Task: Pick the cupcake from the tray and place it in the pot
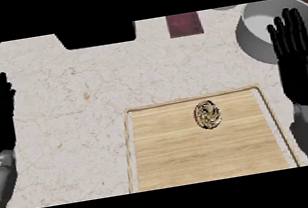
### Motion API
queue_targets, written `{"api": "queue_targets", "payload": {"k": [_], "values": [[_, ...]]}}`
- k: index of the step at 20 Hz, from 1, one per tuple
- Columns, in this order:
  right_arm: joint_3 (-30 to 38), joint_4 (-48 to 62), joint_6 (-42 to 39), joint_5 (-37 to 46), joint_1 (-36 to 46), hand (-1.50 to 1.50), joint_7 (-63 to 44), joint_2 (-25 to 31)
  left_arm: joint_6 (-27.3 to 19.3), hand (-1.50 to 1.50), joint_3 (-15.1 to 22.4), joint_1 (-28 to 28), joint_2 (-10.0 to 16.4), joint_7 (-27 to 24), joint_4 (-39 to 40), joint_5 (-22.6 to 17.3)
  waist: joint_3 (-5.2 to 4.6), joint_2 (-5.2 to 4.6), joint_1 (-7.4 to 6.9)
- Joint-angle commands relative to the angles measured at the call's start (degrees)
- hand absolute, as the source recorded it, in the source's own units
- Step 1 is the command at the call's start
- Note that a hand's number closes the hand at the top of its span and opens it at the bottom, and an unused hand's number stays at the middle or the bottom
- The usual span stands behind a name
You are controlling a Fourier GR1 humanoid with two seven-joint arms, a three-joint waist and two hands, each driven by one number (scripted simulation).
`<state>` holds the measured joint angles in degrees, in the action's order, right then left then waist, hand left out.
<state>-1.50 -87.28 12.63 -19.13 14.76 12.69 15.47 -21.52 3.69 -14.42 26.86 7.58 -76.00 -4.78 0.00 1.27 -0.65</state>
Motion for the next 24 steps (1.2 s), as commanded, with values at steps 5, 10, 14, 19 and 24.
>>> {"api": "queue_targets", "payload": {"k": [5, 10, 14, 19, 24], "values": [[-7.2, 9.0, -11.2, 3.5, -2.7, 1.50, -17.5, 11.9, 4.0, 0.00, 2.4, 5.5, 1.9, 0.0, -4.7, 0.9, -0.14, -1.35, -1.54], [-9.3, 5.8, 0.2, 26.9, -5.5, -1.50, 4.1, 19.7, 5.9, 0.00, 3.6, 9.4, -0.1, -2.0, -4.1, -0.6, -0.01, -1.04, 0.34], [-9.2, 5.8, 1.0, 26.1, -11.2, -1.50, 12.1, 14.3, 8.6, 0.00, 1.2, 14.9, 1.5, 0.2, -11.4, -2.8, 0.03, -1.14, 0.37], [-9.1, -1.7, -11.6, 26.0, -5.3, -1.50, -2.7, 23.5, 8.4, 0.00, 1.3, 14.2, -0.1, -0.8, -9.3, -0.2, -0.06, -1.21, 0.44], [-12.8, -5.9, -18.6, 28.1, 2.0, -1.50, -17.9, 24.6, 8.6, 0.00, 0.7, 13.7, -0.8, 0.5, -11.0, -0.3, -0.09, -1.25, 0.10]]}}
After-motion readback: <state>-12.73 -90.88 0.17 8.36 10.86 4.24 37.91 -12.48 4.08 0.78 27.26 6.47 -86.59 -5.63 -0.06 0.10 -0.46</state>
